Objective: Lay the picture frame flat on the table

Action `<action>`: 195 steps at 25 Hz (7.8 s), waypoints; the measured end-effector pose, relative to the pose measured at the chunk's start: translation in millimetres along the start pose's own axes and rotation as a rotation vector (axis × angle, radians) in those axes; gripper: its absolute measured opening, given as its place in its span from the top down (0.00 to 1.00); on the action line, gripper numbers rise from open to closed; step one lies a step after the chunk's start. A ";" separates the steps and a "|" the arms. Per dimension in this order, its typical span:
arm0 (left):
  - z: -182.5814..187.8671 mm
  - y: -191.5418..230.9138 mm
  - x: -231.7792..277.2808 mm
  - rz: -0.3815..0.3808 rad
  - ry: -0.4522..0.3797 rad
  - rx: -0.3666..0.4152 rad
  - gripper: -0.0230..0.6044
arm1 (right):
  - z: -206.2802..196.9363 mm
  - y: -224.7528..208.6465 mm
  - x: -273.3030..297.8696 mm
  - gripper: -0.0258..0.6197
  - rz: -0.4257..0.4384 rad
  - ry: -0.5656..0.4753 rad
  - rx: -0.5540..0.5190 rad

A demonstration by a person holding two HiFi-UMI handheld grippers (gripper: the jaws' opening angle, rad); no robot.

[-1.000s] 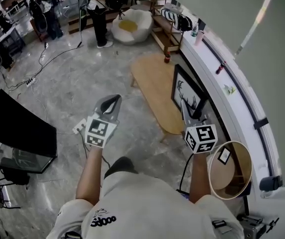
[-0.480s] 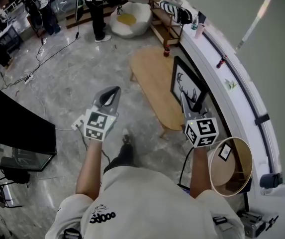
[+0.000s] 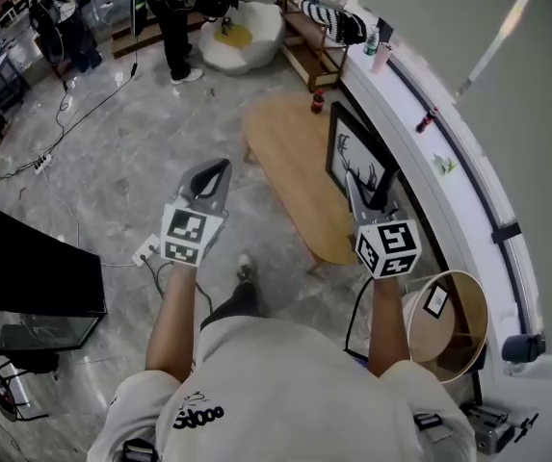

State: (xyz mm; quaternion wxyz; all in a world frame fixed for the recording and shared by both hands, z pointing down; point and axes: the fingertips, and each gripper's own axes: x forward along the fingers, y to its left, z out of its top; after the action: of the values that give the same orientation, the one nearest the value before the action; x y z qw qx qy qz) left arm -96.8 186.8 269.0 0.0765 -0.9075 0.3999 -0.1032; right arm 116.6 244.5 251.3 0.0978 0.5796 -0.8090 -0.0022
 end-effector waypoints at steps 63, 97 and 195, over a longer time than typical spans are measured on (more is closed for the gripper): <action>-86.8 210.4 258.5 -0.134 0.096 -0.069 0.95 | -35.1 -85.1 323.3 0.94 -0.054 0.189 0.115; -205.6 251.5 443.9 -0.152 0.279 -0.140 0.95 | -174.4 -178.8 486.4 0.94 -0.004 0.385 0.292; -424.3 163.3 539.2 -0.255 0.588 -0.320 0.95 | -574.2 -133.0 550.8 0.66 0.167 0.986 0.978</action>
State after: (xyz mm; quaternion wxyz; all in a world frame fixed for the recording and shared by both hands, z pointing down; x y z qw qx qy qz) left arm 37.0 -346.1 711.0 -0.1985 -0.8821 0.2994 -0.3048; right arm 163.4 -252.8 884.8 0.1813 0.4264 -0.6202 0.6330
